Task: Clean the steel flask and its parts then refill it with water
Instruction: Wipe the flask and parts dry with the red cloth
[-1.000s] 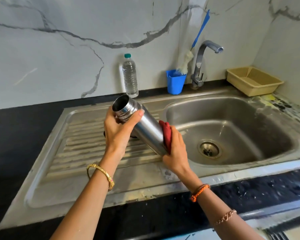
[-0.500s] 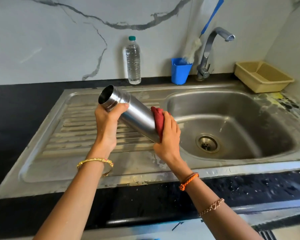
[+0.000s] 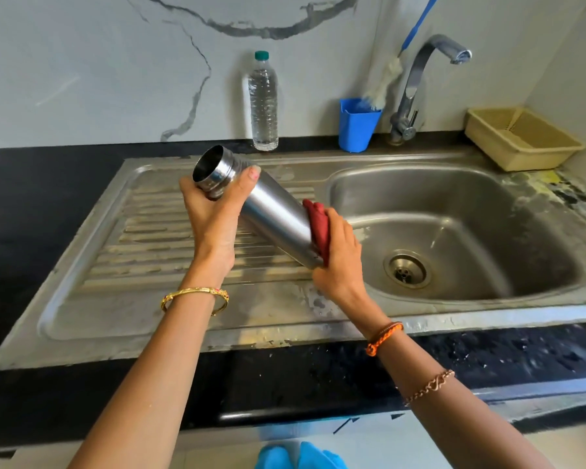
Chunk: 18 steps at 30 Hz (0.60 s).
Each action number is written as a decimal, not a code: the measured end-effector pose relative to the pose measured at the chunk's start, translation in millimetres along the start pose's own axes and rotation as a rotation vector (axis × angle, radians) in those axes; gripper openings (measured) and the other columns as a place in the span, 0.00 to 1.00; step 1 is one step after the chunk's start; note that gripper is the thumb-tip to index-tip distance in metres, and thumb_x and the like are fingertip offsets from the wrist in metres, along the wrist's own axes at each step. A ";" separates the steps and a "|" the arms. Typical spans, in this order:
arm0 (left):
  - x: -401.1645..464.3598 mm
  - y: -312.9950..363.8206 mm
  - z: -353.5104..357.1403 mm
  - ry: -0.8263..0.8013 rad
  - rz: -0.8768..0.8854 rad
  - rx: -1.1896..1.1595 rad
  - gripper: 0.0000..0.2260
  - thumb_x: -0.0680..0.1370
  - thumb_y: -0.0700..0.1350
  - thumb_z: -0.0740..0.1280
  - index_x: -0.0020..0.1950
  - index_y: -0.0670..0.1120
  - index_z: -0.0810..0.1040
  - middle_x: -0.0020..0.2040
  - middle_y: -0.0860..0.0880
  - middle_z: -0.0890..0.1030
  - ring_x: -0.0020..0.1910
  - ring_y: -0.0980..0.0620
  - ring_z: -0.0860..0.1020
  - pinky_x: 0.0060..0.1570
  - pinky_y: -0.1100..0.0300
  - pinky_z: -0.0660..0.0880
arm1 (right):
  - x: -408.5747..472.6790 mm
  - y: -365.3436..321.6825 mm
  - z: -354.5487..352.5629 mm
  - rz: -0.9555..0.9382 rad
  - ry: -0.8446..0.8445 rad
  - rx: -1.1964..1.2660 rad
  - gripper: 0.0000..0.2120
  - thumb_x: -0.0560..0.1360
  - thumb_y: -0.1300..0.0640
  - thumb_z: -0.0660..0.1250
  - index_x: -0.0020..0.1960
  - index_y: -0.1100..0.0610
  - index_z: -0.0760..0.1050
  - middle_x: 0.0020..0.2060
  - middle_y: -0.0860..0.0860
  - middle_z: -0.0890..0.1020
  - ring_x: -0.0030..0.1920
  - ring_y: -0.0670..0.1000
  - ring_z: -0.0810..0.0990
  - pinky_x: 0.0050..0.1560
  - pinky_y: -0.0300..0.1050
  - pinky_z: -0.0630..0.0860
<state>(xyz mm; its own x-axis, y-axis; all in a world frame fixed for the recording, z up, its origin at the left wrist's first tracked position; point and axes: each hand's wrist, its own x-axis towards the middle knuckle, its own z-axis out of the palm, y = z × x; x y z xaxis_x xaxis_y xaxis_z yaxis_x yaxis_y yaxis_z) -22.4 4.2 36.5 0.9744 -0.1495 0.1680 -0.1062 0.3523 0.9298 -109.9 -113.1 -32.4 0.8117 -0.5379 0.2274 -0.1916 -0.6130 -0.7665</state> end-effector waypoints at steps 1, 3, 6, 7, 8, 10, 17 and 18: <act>1.4 0.0 -1.2 0.005 -0.001 -0.010 0.26 0.55 0.54 0.75 0.48 0.52 0.69 0.44 0.55 0.77 0.42 0.61 0.77 0.56 0.52 0.76 | 0.9 -4.7 -1.7 0.008 -0.003 0.010 0.41 0.62 0.73 0.66 0.72 0.57 0.59 0.67 0.55 0.68 0.69 0.57 0.63 0.69 0.56 0.59; 3.7 -0.9 -3.4 0.008 0.003 -0.016 0.24 0.56 0.54 0.75 0.47 0.51 0.71 0.43 0.55 0.78 0.41 0.61 0.78 0.57 0.47 0.76 | 4.1 -25.4 -3.5 -0.085 0.020 0.036 0.42 0.60 0.72 0.66 0.72 0.56 0.60 0.67 0.55 0.69 0.68 0.57 0.64 0.69 0.57 0.60; 2.8 -3.5 -5.6 -0.014 0.018 -0.005 0.22 0.59 0.53 0.75 0.48 0.51 0.70 0.43 0.53 0.78 0.42 0.56 0.78 0.56 0.43 0.74 | 9.0 -57.6 1.5 -0.278 0.041 0.076 0.43 0.59 0.71 0.67 0.72 0.57 0.61 0.68 0.56 0.68 0.69 0.59 0.64 0.70 0.59 0.59; 1.4 -4.4 -5.4 -0.018 0.025 -0.015 0.22 0.60 0.52 0.74 0.48 0.50 0.70 0.43 0.52 0.78 0.43 0.55 0.77 0.56 0.44 0.74 | 9.5 -64.0 3.4 -0.313 0.048 0.079 0.43 0.59 0.69 0.66 0.72 0.56 0.61 0.68 0.55 0.68 0.70 0.60 0.63 0.69 0.60 0.60; 0.1 -4.7 -4.9 -0.022 0.030 -0.029 0.21 0.61 0.51 0.74 0.48 0.50 0.70 0.43 0.52 0.78 0.43 0.54 0.77 0.56 0.44 0.74 | 9.9 -65.8 5.8 -0.321 0.058 0.075 0.42 0.59 0.67 0.65 0.73 0.55 0.60 0.68 0.55 0.68 0.69 0.60 0.63 0.69 0.60 0.60; -1.6 -5.2 -5.4 -0.021 0.034 -0.052 0.19 0.62 0.48 0.75 0.48 0.51 0.71 0.42 0.53 0.79 0.44 0.55 0.78 0.56 0.45 0.74 | 9.1 -52.6 12.2 -0.262 0.080 0.047 0.43 0.59 0.66 0.65 0.73 0.53 0.60 0.69 0.53 0.67 0.69 0.60 0.63 0.69 0.60 0.60; -7.6 0.3 -8.0 -0.043 0.028 0.041 0.16 0.63 0.48 0.74 0.47 0.54 0.74 0.44 0.58 0.79 0.45 0.63 0.79 0.49 0.56 0.79 | 6.2 -10.6 -1.4 0.090 0.002 0.037 0.40 0.63 0.69 0.64 0.72 0.52 0.58 0.67 0.52 0.67 0.67 0.59 0.63 0.68 0.59 0.60; -7.4 2.8 -3.7 -0.068 0.031 0.047 0.15 0.63 0.47 0.74 0.47 0.53 0.75 0.43 0.58 0.80 0.44 0.62 0.79 0.49 0.55 0.78 | 8.4 -19.4 -4.6 0.070 0.007 0.061 0.39 0.63 0.69 0.64 0.72 0.52 0.59 0.67 0.53 0.68 0.67 0.60 0.64 0.67 0.59 0.62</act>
<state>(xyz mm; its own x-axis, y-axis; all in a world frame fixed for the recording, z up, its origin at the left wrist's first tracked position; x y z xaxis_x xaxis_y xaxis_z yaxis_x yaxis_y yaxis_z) -29.2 9.7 36.6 0.9550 -0.2023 0.2169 -0.1466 0.3140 0.9380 -101.9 -108.3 -12.8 0.7936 -0.5823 0.1764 -0.2135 -0.5379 -0.8155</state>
